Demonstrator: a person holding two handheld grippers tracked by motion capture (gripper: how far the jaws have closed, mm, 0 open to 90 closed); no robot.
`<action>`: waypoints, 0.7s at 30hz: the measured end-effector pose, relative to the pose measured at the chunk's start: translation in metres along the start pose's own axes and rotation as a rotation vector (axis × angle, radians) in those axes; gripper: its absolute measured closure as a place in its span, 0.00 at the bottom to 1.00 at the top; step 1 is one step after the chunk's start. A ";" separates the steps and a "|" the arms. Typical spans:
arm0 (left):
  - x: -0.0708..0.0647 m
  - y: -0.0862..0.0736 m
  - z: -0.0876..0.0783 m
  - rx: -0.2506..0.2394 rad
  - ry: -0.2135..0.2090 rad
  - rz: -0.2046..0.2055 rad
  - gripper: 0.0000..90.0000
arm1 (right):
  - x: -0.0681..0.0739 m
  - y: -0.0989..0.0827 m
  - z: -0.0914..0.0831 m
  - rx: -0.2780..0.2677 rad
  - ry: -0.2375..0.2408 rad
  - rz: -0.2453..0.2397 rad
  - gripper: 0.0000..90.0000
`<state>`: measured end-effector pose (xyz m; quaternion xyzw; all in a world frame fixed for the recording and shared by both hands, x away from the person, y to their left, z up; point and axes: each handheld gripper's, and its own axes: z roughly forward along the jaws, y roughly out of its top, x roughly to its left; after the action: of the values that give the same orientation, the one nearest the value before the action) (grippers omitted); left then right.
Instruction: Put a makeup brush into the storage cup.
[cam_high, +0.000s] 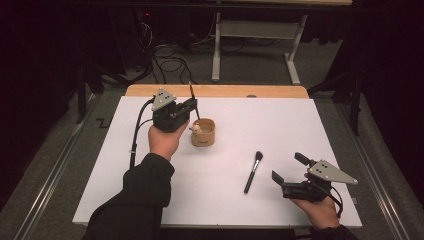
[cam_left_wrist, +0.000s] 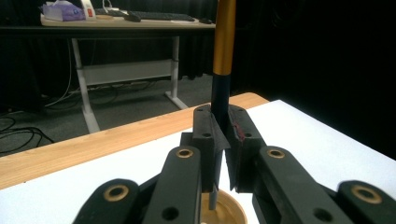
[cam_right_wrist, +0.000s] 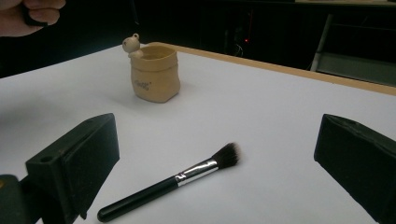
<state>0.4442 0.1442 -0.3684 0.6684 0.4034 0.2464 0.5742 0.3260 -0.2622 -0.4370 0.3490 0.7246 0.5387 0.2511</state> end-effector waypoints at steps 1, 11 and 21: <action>0.001 0.000 0.001 0.003 0.003 0.002 0.93 | 0.000 0.000 0.000 0.000 0.000 0.002 0.01; 0.004 -0.001 0.006 0.009 0.015 -0.005 0.93 | 0.000 0.000 0.000 0.002 0.001 0.005 0.02; 0.005 -0.007 0.014 0.038 0.018 0.002 0.93 | 0.000 -0.001 0.000 0.005 0.003 0.008 0.03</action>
<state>0.4562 0.1405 -0.3786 0.6772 0.4124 0.2455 0.5576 0.3263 -0.2622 -0.4380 0.3516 0.7249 0.5385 0.2468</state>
